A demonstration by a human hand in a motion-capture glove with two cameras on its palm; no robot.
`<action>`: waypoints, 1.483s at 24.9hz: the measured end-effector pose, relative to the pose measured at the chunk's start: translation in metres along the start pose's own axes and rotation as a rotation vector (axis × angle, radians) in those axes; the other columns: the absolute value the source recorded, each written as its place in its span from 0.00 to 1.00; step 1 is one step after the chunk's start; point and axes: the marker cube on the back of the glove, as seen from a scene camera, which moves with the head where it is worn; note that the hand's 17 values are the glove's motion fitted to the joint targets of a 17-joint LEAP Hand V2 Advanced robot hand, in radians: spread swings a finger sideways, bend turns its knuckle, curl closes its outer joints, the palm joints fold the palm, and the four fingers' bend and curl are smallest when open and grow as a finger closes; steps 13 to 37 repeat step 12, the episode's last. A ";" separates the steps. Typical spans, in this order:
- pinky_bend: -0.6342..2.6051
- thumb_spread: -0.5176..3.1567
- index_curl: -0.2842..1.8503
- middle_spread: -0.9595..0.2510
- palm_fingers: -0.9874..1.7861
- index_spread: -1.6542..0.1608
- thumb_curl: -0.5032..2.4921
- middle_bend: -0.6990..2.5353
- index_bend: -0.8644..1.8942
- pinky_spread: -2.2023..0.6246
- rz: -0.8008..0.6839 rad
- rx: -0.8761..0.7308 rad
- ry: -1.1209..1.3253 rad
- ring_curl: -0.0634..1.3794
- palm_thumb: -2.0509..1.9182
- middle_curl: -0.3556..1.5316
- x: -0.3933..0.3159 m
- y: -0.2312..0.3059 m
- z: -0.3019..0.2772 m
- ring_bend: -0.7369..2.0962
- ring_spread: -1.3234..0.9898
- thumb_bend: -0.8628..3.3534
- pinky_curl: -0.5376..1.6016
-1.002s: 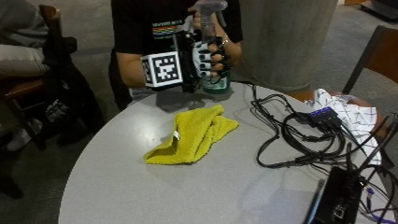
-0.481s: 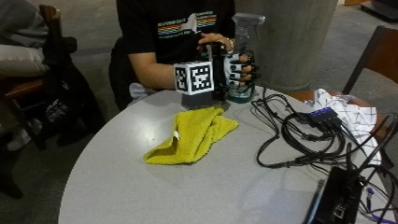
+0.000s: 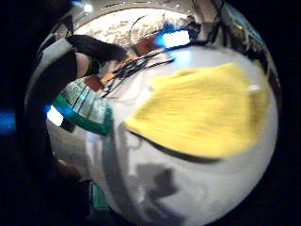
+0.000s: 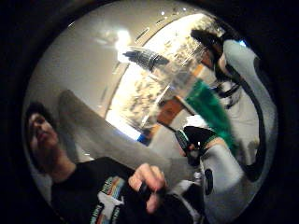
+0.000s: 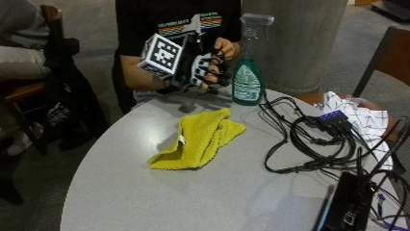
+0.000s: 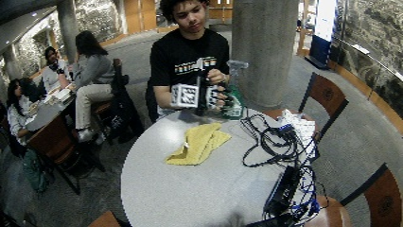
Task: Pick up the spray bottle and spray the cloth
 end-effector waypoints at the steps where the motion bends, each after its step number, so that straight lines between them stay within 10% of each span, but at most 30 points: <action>1: 0.30 0.39 0.32 0.79 0.66 0.79 0.33 0.29 0.37 0.83 0.004 0.020 0.072 0.29 0.72 0.43 0.006 0.007 -0.016 0.37 0.57 0.20 0.42; 10: 0.26 0.40 0.33 0.78 0.69 0.79 0.33 0.29 0.39 0.84 0.071 0.064 0.591 0.27 0.72 0.43 0.085 0.067 -0.097 0.34 0.56 0.20 0.41; 37: 0.25 0.41 0.34 0.78 0.69 0.79 0.32 0.30 0.40 0.84 0.077 0.053 0.602 0.27 0.72 0.43 0.091 0.072 -0.101 0.33 0.56 0.20 0.40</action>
